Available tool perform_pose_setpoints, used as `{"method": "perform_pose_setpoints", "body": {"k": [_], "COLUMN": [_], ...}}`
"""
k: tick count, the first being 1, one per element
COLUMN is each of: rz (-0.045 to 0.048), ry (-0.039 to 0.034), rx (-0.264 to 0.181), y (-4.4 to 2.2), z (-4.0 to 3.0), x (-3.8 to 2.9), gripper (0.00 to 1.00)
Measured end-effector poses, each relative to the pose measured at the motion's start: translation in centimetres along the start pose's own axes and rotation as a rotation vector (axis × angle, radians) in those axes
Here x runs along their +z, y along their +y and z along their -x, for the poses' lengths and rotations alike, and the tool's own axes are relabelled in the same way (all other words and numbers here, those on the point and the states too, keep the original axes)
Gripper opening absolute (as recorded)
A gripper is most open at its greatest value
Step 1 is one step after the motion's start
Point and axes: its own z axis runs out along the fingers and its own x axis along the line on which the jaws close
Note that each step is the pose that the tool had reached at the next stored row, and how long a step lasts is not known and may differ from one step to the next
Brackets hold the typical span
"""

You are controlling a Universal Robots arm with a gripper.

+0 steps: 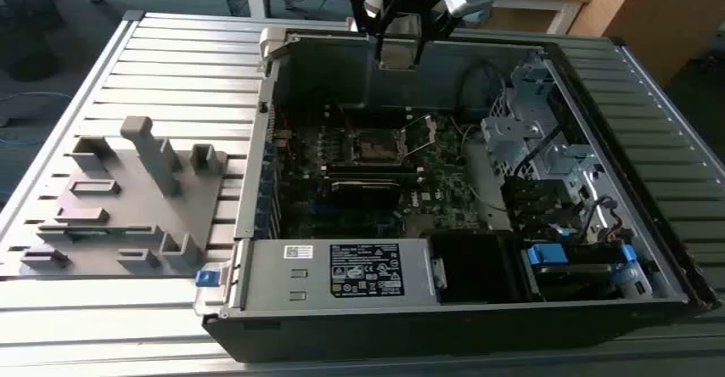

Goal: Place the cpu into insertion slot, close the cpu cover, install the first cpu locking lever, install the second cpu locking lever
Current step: 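Place the cpu into insertion slot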

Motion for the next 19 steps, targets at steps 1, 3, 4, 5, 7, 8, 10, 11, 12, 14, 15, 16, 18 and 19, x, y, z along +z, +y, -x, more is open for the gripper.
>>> {"method": "perform_pose_setpoints", "body": {"k": [1,3,4,5,7,8,10,11,12,14,15,16,18,19], "rz": [-0.0001,0.0000,-0.0001,0.0000,-0.0002,-0.0002,-0.0002,-0.0002,-0.0002,-0.0002,-0.0001,-0.0002,-0.0001,-0.0002], "ry": [0.0000,0.0000,0.0000,0.0000,0.0000,0.0000,0.0001,0.0000,0.0000,0.0000,0.0000,0.0000,0.0000,0.0000], "rx": [0.000,0.000,0.000,0.000,0.000,0.000,0.000,0.000,0.000,0.000,0.000,0.000,0.000,0.000], "y": [0.00,0.00,0.00,0.00,0.00,0.00,-0.01,-0.02,-0.02,-0.03,-0.04,-0.04,-0.05,-0.05], "z": [0.00,0.00,0.00,0.00,0.00,0.00,0.00,0.01,0.01,0.01,0.01,0.01,0.01,0.01], "x": [0.00,0.00,0.00,0.00,0.03,0.07,0.19,0.25,0.29,0.38,0.43,0.49,0.58,0.62], "gripper": [0.54,0.54,0.54,0.54,0.54,0.54,0.54,0.54,0.54,0.54,0.54,0.54,0.54,0.54]}}
